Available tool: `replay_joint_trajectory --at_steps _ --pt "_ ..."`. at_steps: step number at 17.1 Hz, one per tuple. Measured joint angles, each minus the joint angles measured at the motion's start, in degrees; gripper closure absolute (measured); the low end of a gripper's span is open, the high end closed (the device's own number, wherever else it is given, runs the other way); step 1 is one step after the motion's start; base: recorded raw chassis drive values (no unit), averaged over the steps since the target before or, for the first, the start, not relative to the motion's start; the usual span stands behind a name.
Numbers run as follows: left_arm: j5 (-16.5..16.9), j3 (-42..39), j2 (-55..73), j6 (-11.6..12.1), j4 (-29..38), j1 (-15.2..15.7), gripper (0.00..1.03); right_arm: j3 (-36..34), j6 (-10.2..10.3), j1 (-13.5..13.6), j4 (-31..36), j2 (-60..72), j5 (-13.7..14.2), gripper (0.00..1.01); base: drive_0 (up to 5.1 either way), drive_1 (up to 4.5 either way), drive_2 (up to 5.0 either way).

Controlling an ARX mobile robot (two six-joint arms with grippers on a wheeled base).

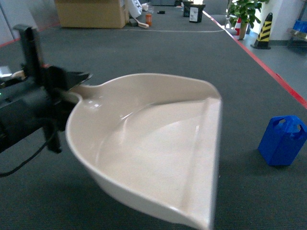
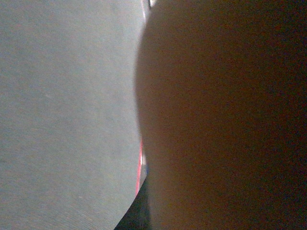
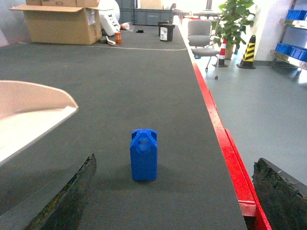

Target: Place part in tray to right shelf

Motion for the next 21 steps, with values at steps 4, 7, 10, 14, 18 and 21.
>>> replay_joint_trajectory --at_steps 4,7,10,14,18,21 --pt "1.77 6.71 2.78 2.14 0.07 -5.07 0.89 0.00 0.00 0.00 0.00 0.00 0.00 0.03 0.0 0.00 0.0" --pt "0.70 4.74 2.78 2.56 -0.13 -6.01 0.89 0.00 0.00 0.00 -0.02 0.00 0.02 0.03 0.0 0.00 0.0" --pt "0.61 4.68 2.78 2.56 -0.04 -6.14 0.89 0.00 0.00 0.00 -0.02 0.00 0.00 0.03 0.0 0.00 0.0" --pt "0.42 4.68 2.75 2.54 0.13 -6.14 0.89 5.84 -2.21 -4.28 4.04 21.88 2.23 0.03 0.0 0.00 0.0" --pt "0.33 4.68 2.75 2.56 -0.04 -6.12 0.89 20.31 -11.21 -10.60 19.63 63.17 -15.43 0.03 0.0 0.00 0.0" --pt "0.35 4.68 2.75 2.56 -0.02 -6.14 0.89 29.55 -15.45 -10.16 18.29 80.41 -18.80 0.03 0.0 0.00 0.0"
